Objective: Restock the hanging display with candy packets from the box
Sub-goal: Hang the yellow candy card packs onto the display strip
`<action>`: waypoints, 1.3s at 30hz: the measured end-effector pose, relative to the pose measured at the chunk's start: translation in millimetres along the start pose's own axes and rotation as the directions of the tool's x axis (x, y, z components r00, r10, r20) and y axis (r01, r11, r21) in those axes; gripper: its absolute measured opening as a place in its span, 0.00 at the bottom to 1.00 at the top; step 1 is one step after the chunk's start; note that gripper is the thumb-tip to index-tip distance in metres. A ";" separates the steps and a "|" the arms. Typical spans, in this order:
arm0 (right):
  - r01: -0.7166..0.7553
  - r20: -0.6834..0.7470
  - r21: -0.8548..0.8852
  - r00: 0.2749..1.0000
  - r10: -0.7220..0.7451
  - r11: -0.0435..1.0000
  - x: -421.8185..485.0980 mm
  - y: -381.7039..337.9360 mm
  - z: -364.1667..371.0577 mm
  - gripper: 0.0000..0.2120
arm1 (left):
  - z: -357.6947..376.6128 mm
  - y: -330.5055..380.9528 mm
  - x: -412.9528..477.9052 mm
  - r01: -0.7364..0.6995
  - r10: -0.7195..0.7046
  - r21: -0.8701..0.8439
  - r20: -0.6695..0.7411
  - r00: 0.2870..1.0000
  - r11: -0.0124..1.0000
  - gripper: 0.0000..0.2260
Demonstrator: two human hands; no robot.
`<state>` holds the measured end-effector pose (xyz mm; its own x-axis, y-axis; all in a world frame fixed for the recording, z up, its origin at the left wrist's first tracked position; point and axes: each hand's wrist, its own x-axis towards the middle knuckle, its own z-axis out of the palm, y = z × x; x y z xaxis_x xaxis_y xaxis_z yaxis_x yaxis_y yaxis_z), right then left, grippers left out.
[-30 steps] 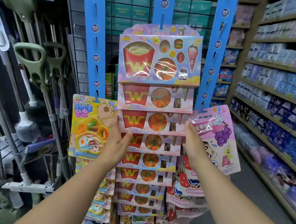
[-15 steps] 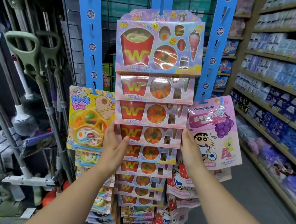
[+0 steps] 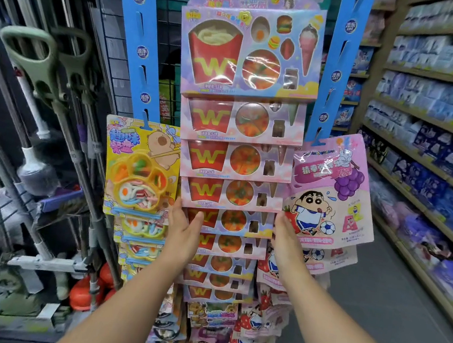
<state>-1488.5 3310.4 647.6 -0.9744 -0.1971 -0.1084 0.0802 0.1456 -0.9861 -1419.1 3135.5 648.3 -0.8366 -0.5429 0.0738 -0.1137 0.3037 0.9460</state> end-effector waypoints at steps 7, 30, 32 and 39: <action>0.018 0.002 -0.039 1.000 -0.018 0.999 3.8 12.7 -5.1 0.29 | -1.0 -8.2 -8.9 -0.012 0.012 0.021 0.009 1.000 1.000 0.29; -0.140 -0.012 -0.013 0.990 0.140 0.990 8.2 57.5 7.9 0.29 | 16.4 -57.5 -23.8 0.170 -0.175 0.041 0.181 0.968 0.985 0.31; -0.169 -0.012 -0.007 0.986 0.169 0.986 12.2 59.5 7.8 0.29 | 17.2 -62.1 -13.1 0.216 -0.217 0.023 0.155 0.964 0.976 0.33; -0.164 0.007 -0.012 0.986 0.164 0.986 20.2 63.7 11.3 0.30 | 20.8 -57.4 -3.5 0.309 -0.308 -0.003 0.053 0.950 0.951 0.28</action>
<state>-1500.7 3304.7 581.2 -0.9466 -0.1768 -0.2696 0.2366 0.1872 -0.9534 -1420.8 3136.2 587.2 -0.7883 -0.5674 -0.2381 -0.3647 0.1192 0.9235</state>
